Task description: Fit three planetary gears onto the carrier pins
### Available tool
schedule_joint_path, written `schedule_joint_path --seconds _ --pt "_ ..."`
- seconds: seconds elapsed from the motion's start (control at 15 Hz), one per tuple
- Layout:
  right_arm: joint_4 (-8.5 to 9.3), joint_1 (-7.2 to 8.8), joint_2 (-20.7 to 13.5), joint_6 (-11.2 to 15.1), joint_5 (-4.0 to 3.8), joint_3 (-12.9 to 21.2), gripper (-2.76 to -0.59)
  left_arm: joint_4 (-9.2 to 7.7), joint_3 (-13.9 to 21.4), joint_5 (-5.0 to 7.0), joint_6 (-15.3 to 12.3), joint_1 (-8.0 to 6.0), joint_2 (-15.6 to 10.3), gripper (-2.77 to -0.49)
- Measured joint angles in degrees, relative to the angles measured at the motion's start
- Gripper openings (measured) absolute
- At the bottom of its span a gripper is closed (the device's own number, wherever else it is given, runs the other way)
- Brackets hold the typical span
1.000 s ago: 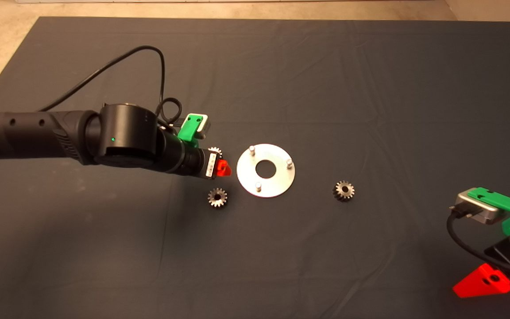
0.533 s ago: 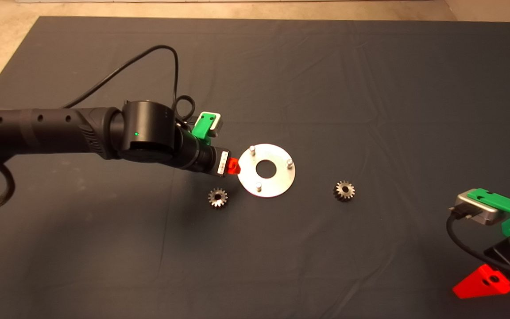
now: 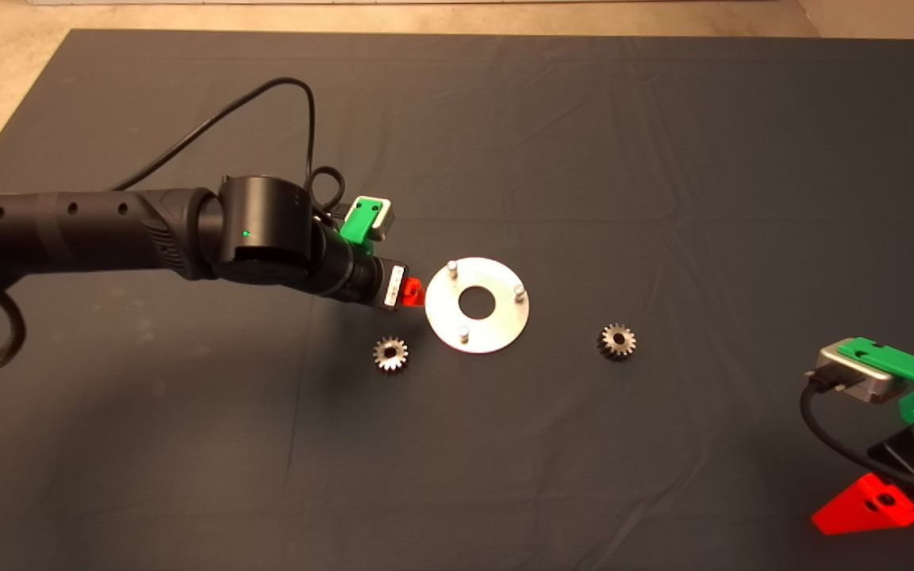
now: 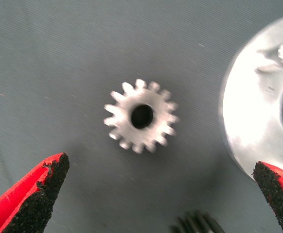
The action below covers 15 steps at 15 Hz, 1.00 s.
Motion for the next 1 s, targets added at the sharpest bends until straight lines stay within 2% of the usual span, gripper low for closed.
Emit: schedule_joint_path --seconds 0.2,0.47,0.6,1.0 --pt "0.0 0.0 0.0 0.0 0.02 0.0 -0.61 0.0 -2.0 -1.37 1.5 0.0 0.0 -0.5" --pt "0.0 0.0 0.0 0.0 0.04 0.0 -0.61 0.0 -2.9 -2.12 1.7 0.44 0.4 -0.5" --pt "0.0 -0.01 0.0 0.0 0.0 0.0 -0.61 0.0 -3.3 -2.28 1.8 0.91 0.5 -0.5" --pt "0.0 -0.02 0.0 0.0 0.0 0.0 -0.61 0.02 -4.8 -2.4 2.2 0.9 1.8 -0.61"
